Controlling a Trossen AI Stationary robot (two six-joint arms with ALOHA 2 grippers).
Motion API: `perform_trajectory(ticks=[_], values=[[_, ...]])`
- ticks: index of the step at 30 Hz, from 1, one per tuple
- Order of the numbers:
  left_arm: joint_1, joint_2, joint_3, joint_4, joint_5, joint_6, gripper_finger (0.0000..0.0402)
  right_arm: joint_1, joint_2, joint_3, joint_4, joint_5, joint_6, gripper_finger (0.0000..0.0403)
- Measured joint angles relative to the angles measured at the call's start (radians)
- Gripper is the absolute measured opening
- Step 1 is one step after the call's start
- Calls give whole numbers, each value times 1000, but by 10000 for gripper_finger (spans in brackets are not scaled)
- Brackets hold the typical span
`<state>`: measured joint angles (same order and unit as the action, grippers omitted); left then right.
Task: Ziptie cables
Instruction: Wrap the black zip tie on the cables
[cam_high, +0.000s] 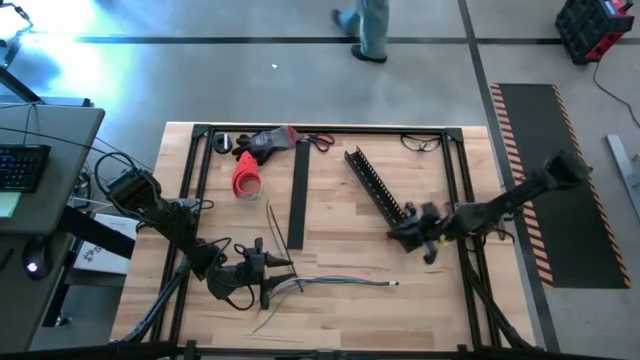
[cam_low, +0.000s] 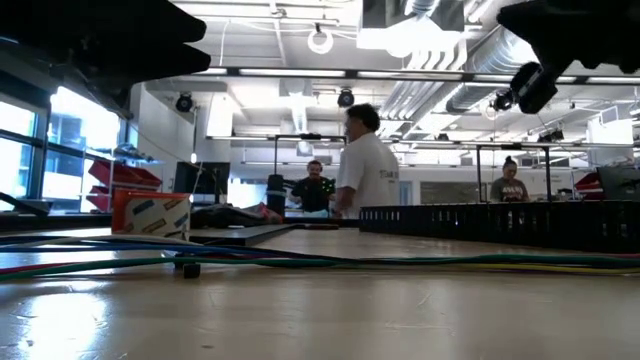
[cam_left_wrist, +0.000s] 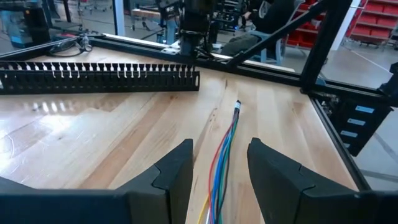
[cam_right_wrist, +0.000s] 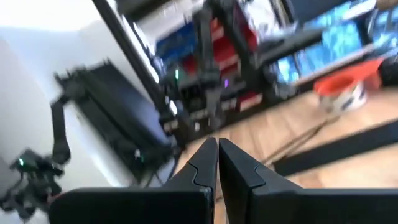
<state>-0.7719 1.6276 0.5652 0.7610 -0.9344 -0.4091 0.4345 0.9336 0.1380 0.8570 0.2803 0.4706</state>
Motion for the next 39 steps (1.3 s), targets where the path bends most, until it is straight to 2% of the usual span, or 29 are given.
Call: perform_trajectory(ticks=[5,7,12,15,19,23,27,31,36,39], values=[[-3,0,0,0,-1,-4,131,27,280,225,-68,-3,-38,0],[-11,0,0,1,-1,-15,131,27,381,333,-138,-49,-105,0],[-52,-1,14,-5,0,-31,131,35,590,626,-513,-97,-197,6],[-83,-3,36,-7,1,1,131,41,726,789,-694,-81,-178,32],[-125,-22,58,-18,7,66,131,67,916,981,-776,-75,-174,85],[-171,-56,62,-60,3,81,131,86,1083,1166,-901,-38,-76,132],[-217,-64,62,-113,-26,72,131,89,1210,1335,-1005,51,61,159],[-249,-65,62,-146,-55,33,131,89,1319,1489,-1128,117,177,160],[-280,-65,62,-156,-56,-32,131,89,1465,1675,-1231,141,237,148],[-295,-65,62,-158,-58,-61,131,91,1540,1790,-1368,194,304,139]])
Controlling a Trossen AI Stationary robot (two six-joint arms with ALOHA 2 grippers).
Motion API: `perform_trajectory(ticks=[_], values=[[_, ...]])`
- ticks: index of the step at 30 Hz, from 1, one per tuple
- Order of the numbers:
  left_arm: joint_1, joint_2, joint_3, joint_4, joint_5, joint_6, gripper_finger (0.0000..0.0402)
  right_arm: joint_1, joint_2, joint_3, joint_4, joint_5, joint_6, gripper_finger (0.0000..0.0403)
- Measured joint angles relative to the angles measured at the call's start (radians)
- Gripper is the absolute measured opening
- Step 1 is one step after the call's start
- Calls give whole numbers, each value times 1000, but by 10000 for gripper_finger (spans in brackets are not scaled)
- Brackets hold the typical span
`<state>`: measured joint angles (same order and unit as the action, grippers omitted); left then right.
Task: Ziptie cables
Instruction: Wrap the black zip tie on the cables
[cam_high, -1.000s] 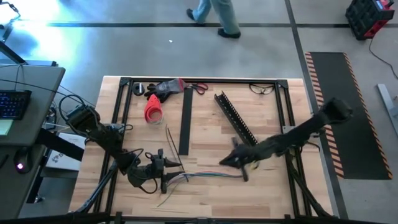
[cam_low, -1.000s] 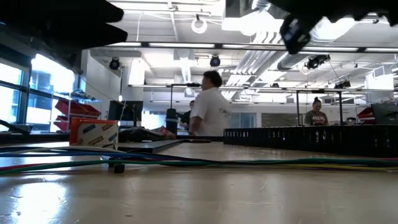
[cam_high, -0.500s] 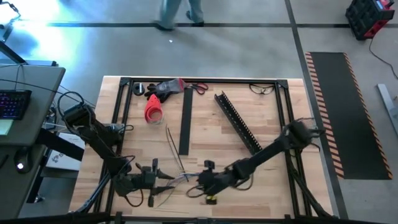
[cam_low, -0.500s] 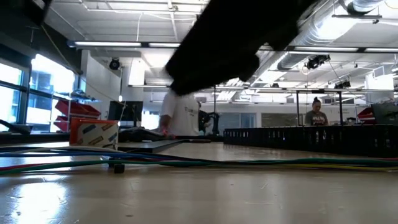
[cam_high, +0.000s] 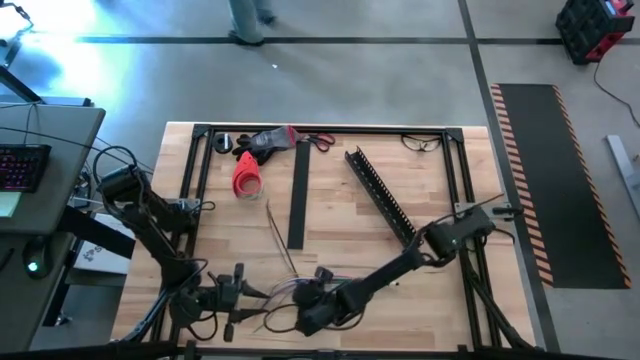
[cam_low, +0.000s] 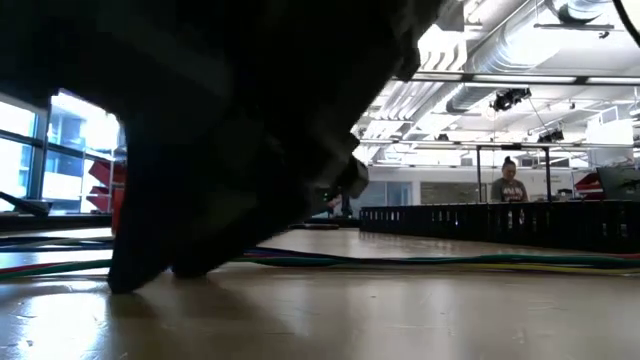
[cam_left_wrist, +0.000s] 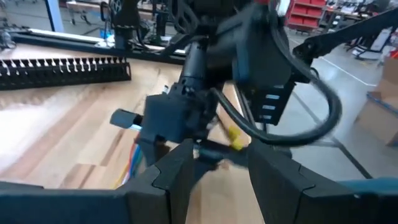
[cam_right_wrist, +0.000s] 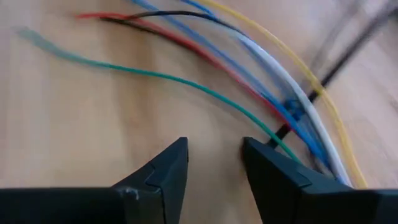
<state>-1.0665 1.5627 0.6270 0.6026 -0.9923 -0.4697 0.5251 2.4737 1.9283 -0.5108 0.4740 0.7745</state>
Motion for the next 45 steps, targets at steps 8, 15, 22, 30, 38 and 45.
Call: perform_trajectory(ticks=[8,15,22,30,38,45], values=[[-10,0,-1,1,0,-22,131,22,61,186,-249,34,82,124],[-1,0,-1,-5,0,-21,131,39,55,211,-369,109,176,123],[-3,0,-1,-7,0,-52,131,5,49,97,-223,91,191,123],[-3,0,-1,-7,1,-53,131,-5,50,90,-188,99,178,123],[-3,0,-1,-8,1,-52,131,-14,54,86,-162,127,186,123],[-2,0,-1,-8,1,-52,131,-27,54,86,-154,100,191,76]])
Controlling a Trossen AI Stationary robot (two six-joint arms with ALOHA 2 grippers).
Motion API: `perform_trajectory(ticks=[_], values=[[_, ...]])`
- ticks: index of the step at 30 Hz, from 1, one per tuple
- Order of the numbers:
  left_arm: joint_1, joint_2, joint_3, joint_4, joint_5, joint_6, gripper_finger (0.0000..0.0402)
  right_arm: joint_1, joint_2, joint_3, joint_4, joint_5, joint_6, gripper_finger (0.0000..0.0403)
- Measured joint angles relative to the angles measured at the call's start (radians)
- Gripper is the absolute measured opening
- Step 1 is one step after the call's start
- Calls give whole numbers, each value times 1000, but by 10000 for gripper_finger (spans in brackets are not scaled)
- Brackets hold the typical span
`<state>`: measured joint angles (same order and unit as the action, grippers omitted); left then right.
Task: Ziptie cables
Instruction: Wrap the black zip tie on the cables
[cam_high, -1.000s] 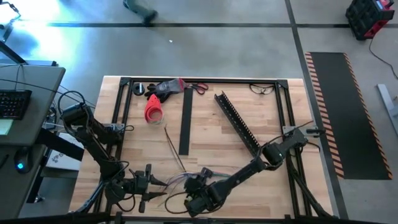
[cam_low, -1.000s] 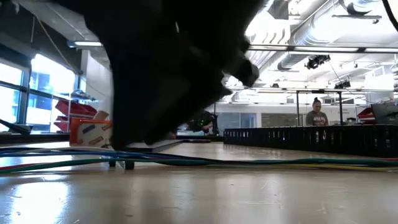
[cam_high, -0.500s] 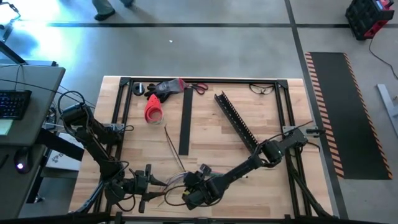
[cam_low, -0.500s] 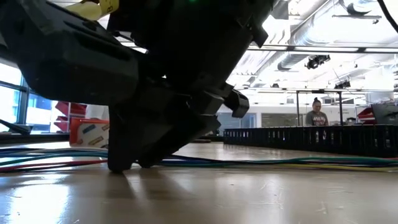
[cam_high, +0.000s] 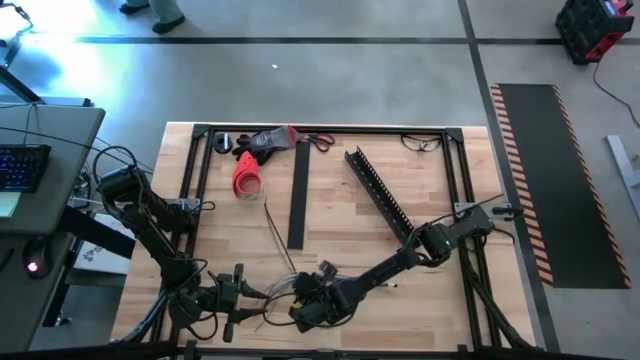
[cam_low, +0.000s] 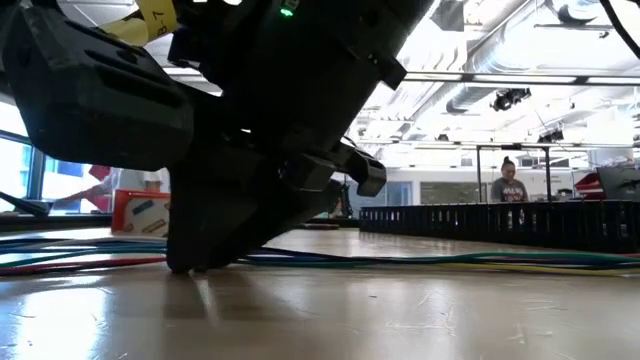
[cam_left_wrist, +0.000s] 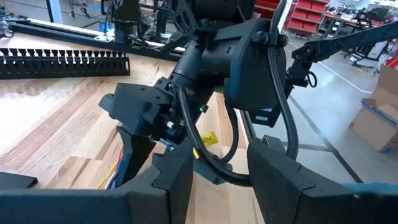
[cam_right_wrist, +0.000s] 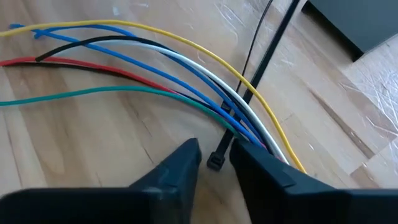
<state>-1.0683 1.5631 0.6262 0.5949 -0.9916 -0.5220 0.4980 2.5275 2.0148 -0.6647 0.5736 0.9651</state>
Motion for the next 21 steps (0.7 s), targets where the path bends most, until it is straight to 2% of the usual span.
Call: perform_trajectory(ticks=[4,11,21], values=[[0,0,0,0,0,-1,131,-1,0,0,0,-6,6,12],[0,1,0,0,-1,0,131,8,-21,6,-30,-67,44,3],[1,17,0,2,-16,0,131,81,-64,5,-268,-133,252,1]])
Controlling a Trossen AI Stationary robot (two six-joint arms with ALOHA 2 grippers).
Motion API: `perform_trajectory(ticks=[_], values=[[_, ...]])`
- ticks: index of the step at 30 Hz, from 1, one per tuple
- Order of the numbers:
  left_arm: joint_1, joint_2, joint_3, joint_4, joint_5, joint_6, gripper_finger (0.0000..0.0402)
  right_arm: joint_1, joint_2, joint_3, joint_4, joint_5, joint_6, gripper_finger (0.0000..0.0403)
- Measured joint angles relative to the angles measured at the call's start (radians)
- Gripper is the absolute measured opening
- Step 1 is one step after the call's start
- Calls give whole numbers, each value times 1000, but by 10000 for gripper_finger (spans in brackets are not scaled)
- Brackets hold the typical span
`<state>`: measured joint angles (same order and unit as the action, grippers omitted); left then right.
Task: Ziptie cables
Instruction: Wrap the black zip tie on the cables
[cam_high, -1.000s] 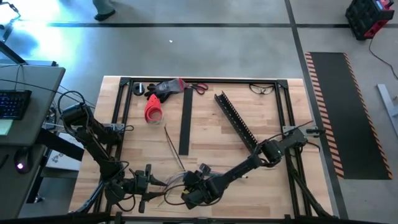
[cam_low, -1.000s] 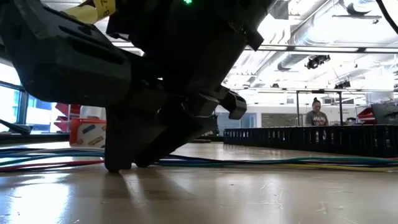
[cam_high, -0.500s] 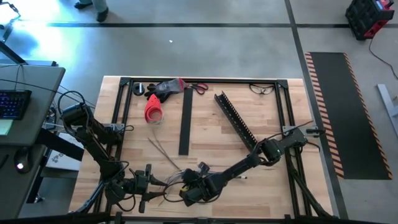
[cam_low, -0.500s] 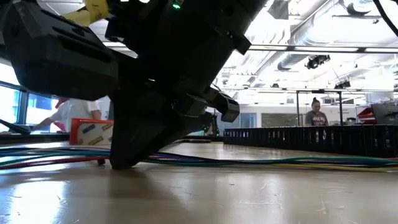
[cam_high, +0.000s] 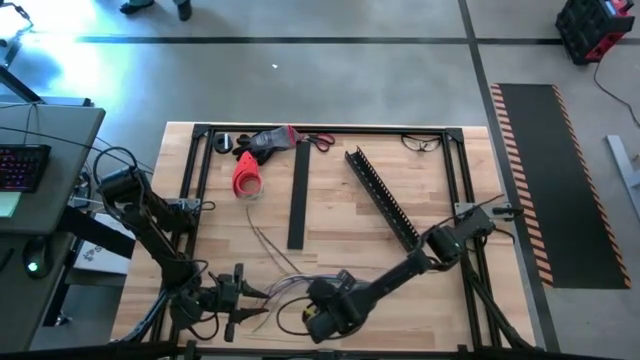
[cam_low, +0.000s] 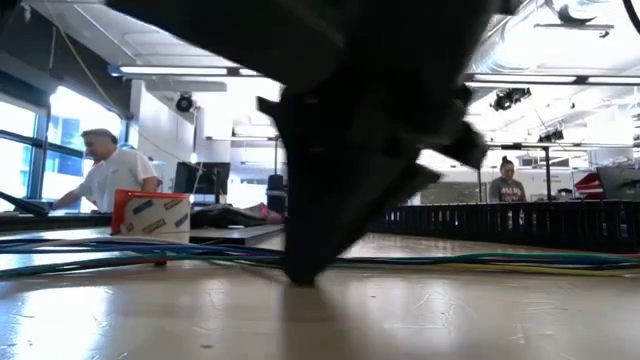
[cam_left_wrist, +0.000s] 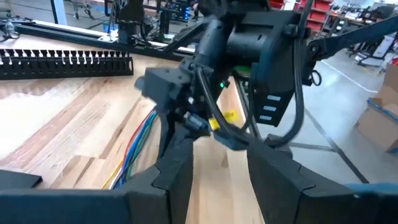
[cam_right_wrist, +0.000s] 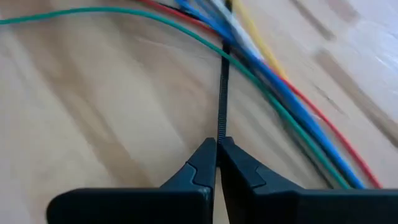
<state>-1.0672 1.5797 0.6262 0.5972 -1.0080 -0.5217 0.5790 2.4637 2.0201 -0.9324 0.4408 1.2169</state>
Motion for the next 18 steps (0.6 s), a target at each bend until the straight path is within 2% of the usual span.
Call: perform_trajectory(ticks=[9,18], values=[[33,74,0,28,-10,-26,131,92,-9,4,-182,-76,293,1],[170,183,0,62,149,-27,131,193,-18,3,-256,-175,532,0]])
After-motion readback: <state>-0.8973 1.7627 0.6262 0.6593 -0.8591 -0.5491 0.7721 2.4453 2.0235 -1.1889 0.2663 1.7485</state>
